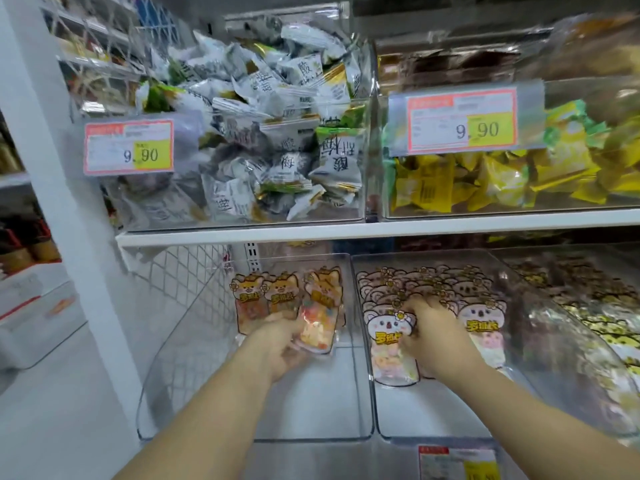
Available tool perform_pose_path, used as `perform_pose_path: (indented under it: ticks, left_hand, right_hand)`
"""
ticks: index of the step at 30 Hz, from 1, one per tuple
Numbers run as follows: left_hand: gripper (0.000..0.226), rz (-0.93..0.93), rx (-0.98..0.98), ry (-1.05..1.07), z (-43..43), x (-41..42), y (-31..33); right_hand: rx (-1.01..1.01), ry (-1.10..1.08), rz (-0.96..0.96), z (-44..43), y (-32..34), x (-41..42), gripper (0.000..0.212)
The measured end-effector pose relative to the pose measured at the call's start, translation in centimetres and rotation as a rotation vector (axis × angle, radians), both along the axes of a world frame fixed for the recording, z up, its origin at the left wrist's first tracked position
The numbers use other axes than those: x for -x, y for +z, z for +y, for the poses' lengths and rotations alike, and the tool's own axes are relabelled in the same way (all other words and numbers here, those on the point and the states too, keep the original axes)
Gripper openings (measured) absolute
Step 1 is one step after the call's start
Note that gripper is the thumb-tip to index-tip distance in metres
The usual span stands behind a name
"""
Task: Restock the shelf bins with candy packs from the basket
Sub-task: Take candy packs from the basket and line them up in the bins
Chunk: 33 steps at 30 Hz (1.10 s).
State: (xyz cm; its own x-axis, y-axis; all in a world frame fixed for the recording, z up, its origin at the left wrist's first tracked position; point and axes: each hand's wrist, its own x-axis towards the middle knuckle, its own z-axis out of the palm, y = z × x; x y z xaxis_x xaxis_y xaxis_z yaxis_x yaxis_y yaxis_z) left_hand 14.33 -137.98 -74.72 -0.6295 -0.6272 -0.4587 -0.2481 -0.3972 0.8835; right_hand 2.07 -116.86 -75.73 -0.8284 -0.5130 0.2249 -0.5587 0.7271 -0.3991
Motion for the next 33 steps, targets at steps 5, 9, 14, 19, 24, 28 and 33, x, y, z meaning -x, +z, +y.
perform_pose_path:
  ticks: [5,9,14,19,24,28,33]
  left_hand:
    - [0.047,-0.133,0.330,-0.051,-3.7,5.2,-2.7]
    - [0.019,-0.367,0.920,-0.216,-2.8,6.6,-2.4]
    - [0.065,-0.585,1.162,-0.182,-3.0,7.1,-3.4]
    - [0.107,-0.514,1.049,-0.112,-3.0,7.1,-3.9]
    - [0.110,-0.478,1.007,-0.122,-2.7,7.0,-3.3]
    - [0.092,-0.453,0.997,-0.171,-0.9,5.6,-2.1]
    - [0.049,-0.345,0.995,-0.234,2.0,1.7,0.3]
  right_hand:
    - [0.008,-0.001,-0.004,0.1,-0.2,0.2,0.050]
    - [0.027,0.006,-0.002,0.1,-0.3,0.1,0.048]
    - [0.039,0.005,-0.021,0.0,-0.2,-0.1,0.051]
    - [0.012,0.000,-0.021,0.2,0.2,-0.6,0.058]
    - [-0.029,-0.017,-0.011,0.3,0.6,-0.9,0.069]
    - [-0.061,-0.053,0.006,0.9,0.8,-0.9,0.075]
    - [-0.022,-0.047,0.044,2.9,2.3,-2.0,0.073]
